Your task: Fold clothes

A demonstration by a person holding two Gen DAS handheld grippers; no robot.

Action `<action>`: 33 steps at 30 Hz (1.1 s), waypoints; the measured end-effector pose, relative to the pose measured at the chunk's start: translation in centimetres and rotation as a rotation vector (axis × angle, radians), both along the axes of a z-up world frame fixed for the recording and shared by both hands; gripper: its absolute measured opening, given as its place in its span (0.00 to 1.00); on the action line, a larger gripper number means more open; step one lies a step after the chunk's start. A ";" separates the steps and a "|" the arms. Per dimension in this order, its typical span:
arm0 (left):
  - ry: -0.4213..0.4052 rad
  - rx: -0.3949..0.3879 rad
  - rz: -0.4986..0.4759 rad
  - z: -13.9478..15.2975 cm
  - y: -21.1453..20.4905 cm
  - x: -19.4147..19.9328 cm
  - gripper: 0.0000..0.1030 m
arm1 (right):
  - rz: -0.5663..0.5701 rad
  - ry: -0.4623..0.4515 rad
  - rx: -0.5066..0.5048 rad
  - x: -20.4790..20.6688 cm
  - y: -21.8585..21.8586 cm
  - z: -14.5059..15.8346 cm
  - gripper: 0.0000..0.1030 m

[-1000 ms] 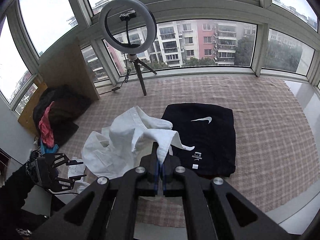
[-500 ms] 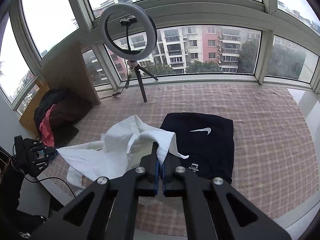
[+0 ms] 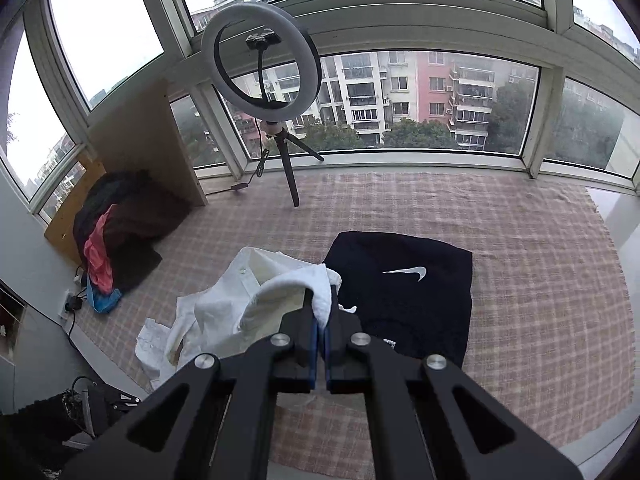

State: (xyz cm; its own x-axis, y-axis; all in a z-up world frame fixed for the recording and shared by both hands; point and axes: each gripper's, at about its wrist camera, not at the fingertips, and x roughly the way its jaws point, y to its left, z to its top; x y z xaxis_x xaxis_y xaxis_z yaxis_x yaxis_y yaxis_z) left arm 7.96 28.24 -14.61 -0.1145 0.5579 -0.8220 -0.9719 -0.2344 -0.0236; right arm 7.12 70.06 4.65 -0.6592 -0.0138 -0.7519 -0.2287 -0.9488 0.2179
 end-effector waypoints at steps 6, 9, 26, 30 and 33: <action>0.014 -0.085 0.027 -1.9 0.1 -1.1 0.01 | -0.016 0.001 -0.024 0.1 0.8 -0.6 0.02; 0.052 -0.054 0.005 -1.1 1.2 0.3 0.15 | -0.008 -0.007 -0.008 -0.4 0.2 -0.8 0.02; 0.239 0.110 0.172 8.2 -0.8 -6.2 0.00 | -0.026 0.035 0.085 -1.4 -1.8 3.1 0.02; 0.484 0.166 0.344 19.1 -5.4 -11.9 0.00 | -0.025 0.177 0.091 -2.5 -3.1 8.9 0.02; 0.636 0.228 0.381 24.8 -9.2 -12.0 0.00 | 0.000 0.368 0.086 -1.9 -5.6 15.9 0.02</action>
